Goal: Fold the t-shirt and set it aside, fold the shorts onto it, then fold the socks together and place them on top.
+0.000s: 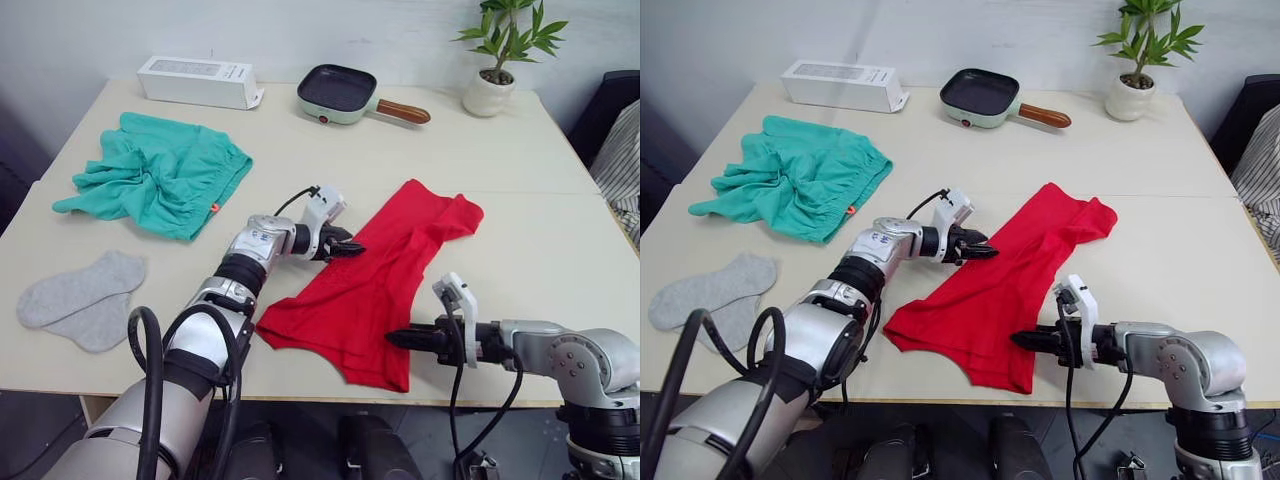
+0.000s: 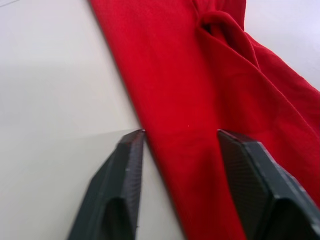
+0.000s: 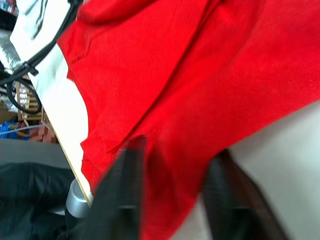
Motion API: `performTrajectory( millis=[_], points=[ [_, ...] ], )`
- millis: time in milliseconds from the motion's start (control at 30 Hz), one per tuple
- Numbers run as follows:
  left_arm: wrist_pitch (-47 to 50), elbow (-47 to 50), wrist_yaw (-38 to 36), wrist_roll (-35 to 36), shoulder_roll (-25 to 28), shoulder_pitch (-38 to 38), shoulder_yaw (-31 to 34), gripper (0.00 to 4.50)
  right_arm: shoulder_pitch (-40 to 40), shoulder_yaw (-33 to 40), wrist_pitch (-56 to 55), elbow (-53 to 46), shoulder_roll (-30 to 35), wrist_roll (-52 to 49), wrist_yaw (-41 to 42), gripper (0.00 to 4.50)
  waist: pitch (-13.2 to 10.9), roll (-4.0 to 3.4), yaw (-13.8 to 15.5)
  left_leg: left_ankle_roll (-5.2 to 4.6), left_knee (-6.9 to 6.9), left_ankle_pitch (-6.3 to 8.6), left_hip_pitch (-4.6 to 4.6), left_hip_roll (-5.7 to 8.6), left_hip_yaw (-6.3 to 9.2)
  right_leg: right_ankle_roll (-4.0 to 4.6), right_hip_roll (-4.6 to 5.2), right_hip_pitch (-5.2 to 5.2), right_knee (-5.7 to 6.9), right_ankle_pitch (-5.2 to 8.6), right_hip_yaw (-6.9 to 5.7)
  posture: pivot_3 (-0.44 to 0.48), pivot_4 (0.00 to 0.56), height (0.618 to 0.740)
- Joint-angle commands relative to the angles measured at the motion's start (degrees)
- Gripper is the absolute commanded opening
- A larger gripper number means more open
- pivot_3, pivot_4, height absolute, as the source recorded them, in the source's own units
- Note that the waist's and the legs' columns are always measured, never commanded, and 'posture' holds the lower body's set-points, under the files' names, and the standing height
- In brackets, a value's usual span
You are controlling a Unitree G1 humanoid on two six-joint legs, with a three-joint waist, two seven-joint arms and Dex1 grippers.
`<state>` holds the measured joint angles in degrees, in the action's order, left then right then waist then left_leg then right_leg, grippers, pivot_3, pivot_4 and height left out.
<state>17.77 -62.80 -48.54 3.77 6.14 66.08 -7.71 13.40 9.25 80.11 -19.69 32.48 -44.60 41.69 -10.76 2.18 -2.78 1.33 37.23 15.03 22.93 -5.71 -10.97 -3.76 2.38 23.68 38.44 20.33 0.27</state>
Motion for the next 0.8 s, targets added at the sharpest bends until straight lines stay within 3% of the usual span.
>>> performTrajectory(
  millis=[33, 167, 433, 800],
  points=[
    [-0.7, -0.9, 1.9, -1.5, -1.3, -1.3, -0.1, 1.14, 0.0, 0.6, -1.5, 0.3, 0.2, -1.1, -0.3, 0.0, 0.0, 0.01, 0.1, 0.0, 0.03, 0.0, 0.05, 0.01, 0.02, 0.0, 0.0, 0.02, 0.0, 0.0, -0.01, 0.0, 0.15, 0.74],
    [-1.2, -0.5, 2.9, -1.0, -1.6, -2.2, 1.4, 0.02, 0.5, 0.5, -2.5, 1.2, 0.8, -1.3, -0.3, 0.0, 0.0, 0.01, 0.5, -0.03, 0.18, 0.0, 0.1, 0.01, 0.07, -0.03, 0.01, 0.01, 0.03, -0.02, -0.05, 0.0, 0.15, 0.74],
    [-2.9, 6.5, 6.2, 0.3, 0.9, -7.4, 5.2, 0.02, 3.1, -1.2, -5.4, 4.3, 2.3, -0.4, 0.7, 0.0, 0.0, 0.0, 0.3, -0.1, 0.33, -0.01, 0.11, 0.0, 0.07, -0.1, 0.0, 0.0, 0.16, -0.07, -0.02, 0.0, 0.15, 0.74],
    [10.0, 34.9, 15.0, 4.5, 7.7, -23.0, 12.0, 0.02, 12.8, -9.7, -12.5, 14.0, 3.3, 3.5, 6.2, 0.0, 0.0, -0.01, -1.8, -0.01, 0.37, -0.12, 0.03, -0.11, 0.07, -0.07, -0.08, 0.02, 0.47, -0.09, 0.03, 0.0, 0.15, 0.74]
  ],
)
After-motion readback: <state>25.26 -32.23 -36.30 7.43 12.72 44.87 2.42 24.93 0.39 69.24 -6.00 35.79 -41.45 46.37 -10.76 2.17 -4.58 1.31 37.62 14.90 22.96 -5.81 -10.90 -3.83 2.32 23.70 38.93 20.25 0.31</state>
